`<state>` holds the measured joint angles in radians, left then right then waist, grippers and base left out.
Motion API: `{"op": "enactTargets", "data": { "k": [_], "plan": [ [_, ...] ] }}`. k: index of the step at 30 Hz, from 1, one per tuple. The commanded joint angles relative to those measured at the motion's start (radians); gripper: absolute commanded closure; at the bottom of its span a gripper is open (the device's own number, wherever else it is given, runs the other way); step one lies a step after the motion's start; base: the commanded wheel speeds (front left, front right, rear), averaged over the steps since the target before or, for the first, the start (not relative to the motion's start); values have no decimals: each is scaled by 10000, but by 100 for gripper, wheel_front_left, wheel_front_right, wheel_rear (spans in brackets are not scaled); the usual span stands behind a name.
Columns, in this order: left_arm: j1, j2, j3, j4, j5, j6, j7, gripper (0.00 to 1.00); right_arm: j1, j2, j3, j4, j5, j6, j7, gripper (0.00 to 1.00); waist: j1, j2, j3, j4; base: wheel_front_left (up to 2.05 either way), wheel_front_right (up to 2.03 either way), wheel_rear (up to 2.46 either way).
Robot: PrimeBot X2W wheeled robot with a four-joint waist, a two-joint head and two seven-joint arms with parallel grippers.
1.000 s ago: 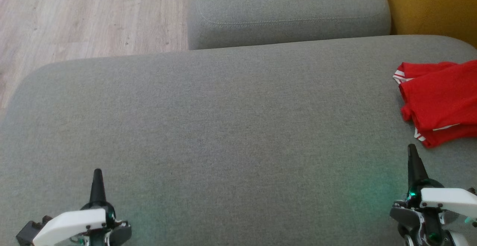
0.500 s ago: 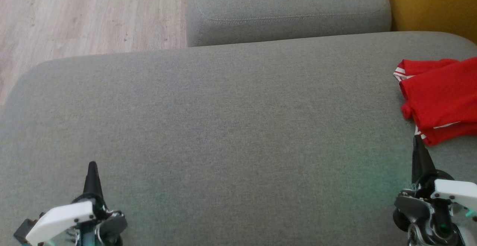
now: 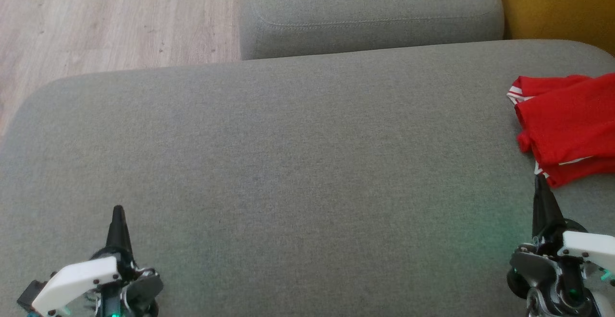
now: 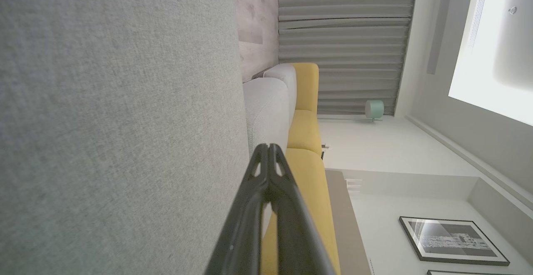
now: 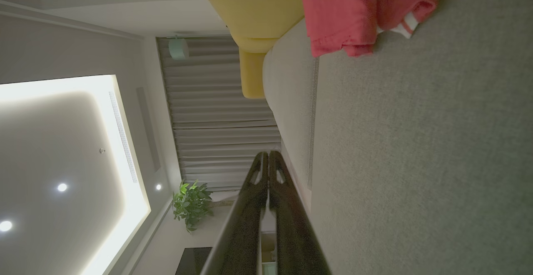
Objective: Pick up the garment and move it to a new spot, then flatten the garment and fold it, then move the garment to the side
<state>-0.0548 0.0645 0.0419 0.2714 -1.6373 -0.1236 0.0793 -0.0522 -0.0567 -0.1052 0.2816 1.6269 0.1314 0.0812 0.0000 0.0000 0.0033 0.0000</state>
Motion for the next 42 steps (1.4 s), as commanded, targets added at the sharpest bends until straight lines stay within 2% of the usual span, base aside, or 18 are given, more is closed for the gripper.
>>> {"op": "enactTargets", "data": {
  "k": [1, 42],
  "plan": [
    [-505, 91, 396, -277, 17, -71, 80, 100, -533, -125, 174, -383, 33, -7, 111, 100, 0, 0, -1, 0, 0, 0, 0],
    [-515, -4, 529, -271, 129, -71, 187, 100, -543, -46, 62, -376, -60, -7, 201, 100, 0, 0, -1, 0, 0, 0, 0]
  ]
}}
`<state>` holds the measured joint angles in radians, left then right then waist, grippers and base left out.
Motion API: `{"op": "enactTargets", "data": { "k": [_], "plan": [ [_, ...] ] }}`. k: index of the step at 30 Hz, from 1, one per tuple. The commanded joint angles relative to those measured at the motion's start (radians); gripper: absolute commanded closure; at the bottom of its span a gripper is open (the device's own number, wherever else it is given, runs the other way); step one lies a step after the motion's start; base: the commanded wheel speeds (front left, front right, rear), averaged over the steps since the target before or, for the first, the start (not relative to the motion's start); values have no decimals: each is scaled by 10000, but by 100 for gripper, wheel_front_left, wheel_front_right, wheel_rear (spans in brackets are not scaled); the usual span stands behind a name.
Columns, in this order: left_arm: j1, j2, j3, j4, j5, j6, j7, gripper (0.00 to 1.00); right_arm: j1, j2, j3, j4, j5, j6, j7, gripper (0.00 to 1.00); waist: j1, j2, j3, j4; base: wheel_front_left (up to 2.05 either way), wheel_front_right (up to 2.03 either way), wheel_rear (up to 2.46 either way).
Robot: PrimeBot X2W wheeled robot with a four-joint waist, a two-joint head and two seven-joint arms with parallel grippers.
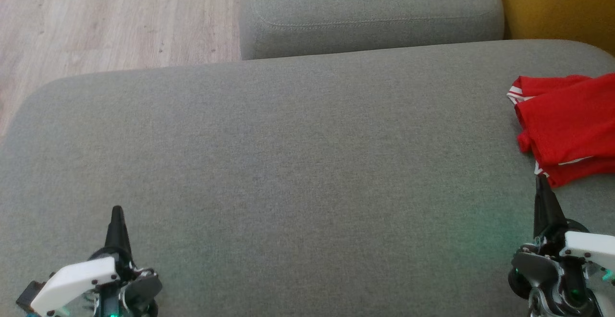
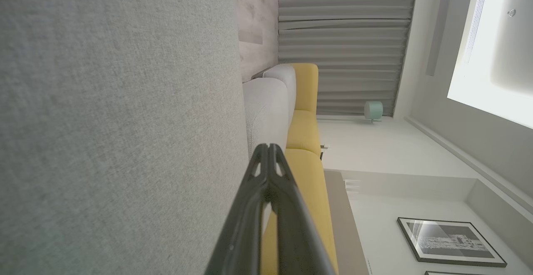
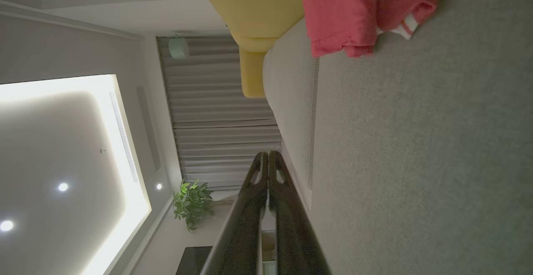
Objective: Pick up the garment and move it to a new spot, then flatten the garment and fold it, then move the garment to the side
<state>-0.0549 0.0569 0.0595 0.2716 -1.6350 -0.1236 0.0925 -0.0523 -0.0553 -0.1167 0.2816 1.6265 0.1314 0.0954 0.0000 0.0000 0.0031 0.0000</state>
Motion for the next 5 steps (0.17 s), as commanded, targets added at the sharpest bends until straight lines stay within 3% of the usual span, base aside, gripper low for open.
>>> {"op": "enactTargets", "data": {
  "k": [1, 5],
  "plan": [
    [-515, 71, 355, -273, 108, -71, 57, 100, -542, -58, 175, -376, -58, -7, 61, 100, 0, 0, 0, 0, 0, 0, 0],
    [-515, 64, 365, -272, 117, -71, 65, 100, -543, -52, 167, -376, -65, -7, 68, 100, 0, 0, 0, 0, 0, 0, 0]
  ]
}}
